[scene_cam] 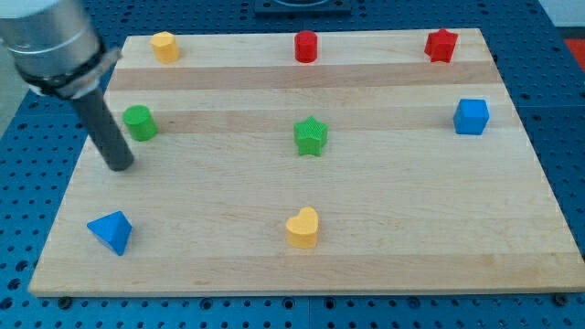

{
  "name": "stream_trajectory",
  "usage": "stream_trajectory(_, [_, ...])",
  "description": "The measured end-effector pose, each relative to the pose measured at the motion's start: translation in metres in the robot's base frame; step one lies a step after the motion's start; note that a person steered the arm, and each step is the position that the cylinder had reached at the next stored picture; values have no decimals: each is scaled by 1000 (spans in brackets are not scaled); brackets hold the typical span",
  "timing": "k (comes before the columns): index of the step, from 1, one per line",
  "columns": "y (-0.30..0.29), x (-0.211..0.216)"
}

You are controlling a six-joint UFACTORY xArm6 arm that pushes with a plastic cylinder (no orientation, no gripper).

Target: Slide the green circle to the left of the green star

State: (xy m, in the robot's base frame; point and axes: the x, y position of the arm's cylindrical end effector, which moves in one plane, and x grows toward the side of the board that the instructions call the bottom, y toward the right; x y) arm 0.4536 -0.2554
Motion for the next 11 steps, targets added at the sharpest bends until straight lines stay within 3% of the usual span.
stream_trajectory(1, [-36, -17])
stream_trajectory(3, [-44, -64])
stream_trajectory(8, [112, -64])
stream_trajectory(11, [160, -52])
